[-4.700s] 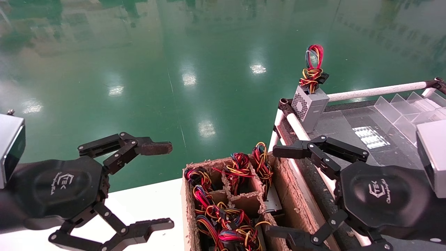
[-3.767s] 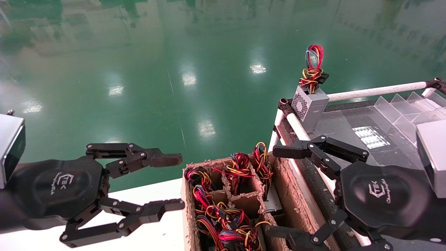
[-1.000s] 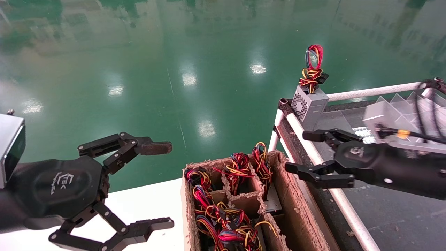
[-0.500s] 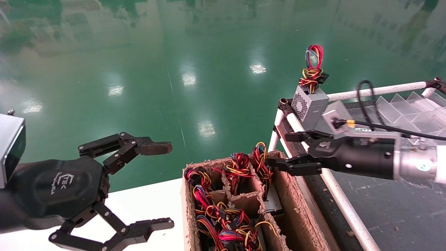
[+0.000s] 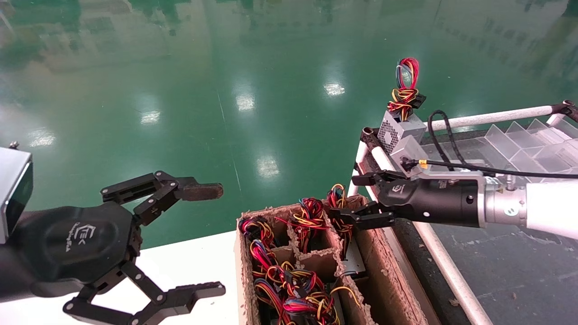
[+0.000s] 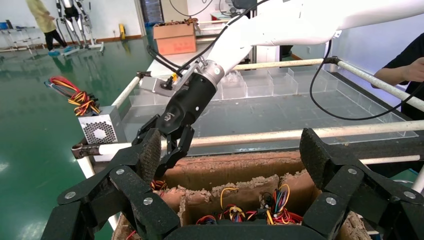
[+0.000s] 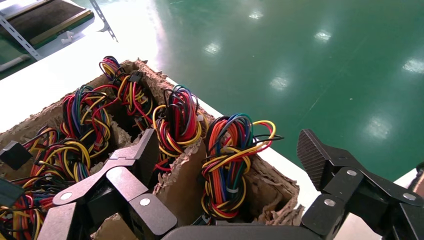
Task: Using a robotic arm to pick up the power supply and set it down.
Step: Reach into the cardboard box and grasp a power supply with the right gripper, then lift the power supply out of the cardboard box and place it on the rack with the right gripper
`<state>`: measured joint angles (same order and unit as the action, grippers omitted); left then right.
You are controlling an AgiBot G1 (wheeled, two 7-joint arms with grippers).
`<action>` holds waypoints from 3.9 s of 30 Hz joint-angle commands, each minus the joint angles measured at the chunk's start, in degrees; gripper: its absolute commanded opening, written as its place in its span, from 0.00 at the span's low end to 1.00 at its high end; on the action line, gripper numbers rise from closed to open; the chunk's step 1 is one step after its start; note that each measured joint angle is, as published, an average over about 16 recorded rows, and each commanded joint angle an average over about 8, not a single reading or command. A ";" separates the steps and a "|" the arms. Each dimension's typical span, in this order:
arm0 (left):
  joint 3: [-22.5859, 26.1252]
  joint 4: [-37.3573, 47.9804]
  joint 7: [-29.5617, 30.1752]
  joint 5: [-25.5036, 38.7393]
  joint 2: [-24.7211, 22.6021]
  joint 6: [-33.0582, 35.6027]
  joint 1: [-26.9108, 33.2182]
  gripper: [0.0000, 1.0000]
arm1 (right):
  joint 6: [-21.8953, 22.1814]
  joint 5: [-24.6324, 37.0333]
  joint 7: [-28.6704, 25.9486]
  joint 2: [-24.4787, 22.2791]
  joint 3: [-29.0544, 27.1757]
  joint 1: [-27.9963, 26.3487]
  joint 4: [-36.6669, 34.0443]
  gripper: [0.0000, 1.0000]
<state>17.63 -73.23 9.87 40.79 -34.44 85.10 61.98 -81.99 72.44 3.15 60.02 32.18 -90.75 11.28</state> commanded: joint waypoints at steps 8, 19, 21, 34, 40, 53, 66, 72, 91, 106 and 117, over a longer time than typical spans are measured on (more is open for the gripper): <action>0.02 0.00 -0.01 -0.01 0.01 -0.01 0.00 1.00 | -0.86 0.29 4.34 1.39 0.19 -1.08 -4.73 0.00; 0.05 0.00 -0.02 -0.03 0.02 -0.02 0.01 1.00 | -0.46 1.18 7.45 2.36 0.76 -1.81 -7.65 0.00; 0.05 0.00 -0.03 -0.04 0.02 -0.02 0.01 1.00 | -0.35 1.20 7.79 2.47 0.77 -1.86 -8.09 0.00; 0.08 0.00 -0.04 -0.06 0.03 -0.03 0.02 1.00 | -0.16 0.91 9.69 2.87 0.56 -2.08 -9.71 0.00; 0.10 0.00 -0.05 -0.07 0.04 -0.04 0.02 1.00 | -0.31 0.72 10.17 2.98 0.43 -2.02 -10.21 0.00; 0.13 0.00 -0.06 -0.09 0.05 -0.05 0.03 1.00 | -2.73 -1.08 10.92 2.00 -0.82 -1.92 -10.77 0.00; 0.16 0.00 -0.08 -0.11 0.06 -0.07 0.04 1.00 | -6.77 -3.93 12.89 -0.24 -2.78 -3.12 -9.63 0.00; 0.17 0.00 -0.08 -0.12 0.07 -0.07 0.04 1.00 | -8.58 -5.24 12.90 -1.88 -3.51 -4.83 -7.38 0.00; 0.21 0.00 -0.11 -0.14 0.09 -0.09 0.05 1.00 | -8.78 -16.20 4.32 -13.23 -4.84 -3.96 14.29 0.00; 0.24 0.00 -0.12 -0.17 0.10 -0.10 0.06 1.00 | -4.35 -21.82 0.48 -22.24 -7.46 -0.49 25.65 0.00; 0.27 0.00 -0.13 -0.18 0.11 -0.11 0.06 1.00 | 0.17 -21.51 1.09 -27.83 -9.00 1.89 26.38 0.00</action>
<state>17.90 -73.23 9.74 40.61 -34.33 84.99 62.04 -81.85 50.93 4.45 32.34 23.16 -89.05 37.34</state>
